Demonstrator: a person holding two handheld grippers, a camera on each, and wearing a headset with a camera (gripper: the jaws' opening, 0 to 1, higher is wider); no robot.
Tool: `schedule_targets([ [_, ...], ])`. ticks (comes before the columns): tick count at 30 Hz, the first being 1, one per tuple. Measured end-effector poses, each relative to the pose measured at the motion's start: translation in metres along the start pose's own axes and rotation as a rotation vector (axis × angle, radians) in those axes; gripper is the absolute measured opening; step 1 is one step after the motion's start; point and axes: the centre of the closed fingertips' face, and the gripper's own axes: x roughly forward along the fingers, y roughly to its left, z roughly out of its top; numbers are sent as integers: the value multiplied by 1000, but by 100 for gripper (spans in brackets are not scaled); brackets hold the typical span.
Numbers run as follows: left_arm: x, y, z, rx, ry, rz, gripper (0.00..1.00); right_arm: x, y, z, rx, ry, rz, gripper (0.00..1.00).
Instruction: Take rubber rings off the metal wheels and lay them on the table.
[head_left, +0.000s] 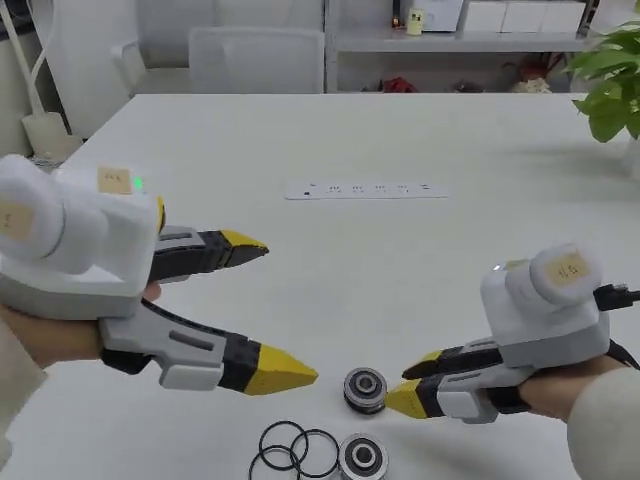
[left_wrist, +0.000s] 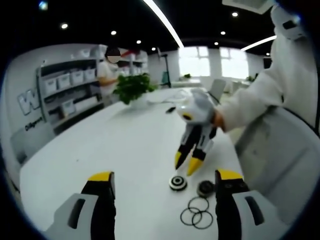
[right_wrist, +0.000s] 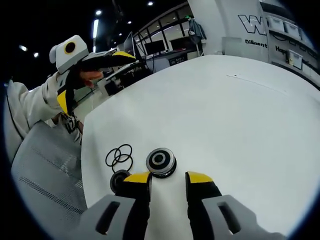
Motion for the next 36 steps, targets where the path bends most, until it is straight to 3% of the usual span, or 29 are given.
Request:
schedule_targets([
  [5,18,-3,0,-2,-13,-23,75,3,2,1,-32,-13,11,29],
  [16,55,-18,-14,-11,-10,-78,56,8,7,1,-73,-24,30,28],
  [18,61,-20,-18,-10,-3,-82,52,11,8,0,-84,-19,35,27],
  [20,67,-17,-31,15,51,-63,47,12,9,-1,-97,-15,34,27],
  [23,75,-19,-42,12,76,-71,42,13,9,-2,-107,-10,34,26],
  [32,89,-26,-62,-20,102,-101,33,13,9,-2,-125,-16,36,21],
  [36,92,-27,-63,-25,97,-102,28,13,8,-2,-139,-15,33,20],
])
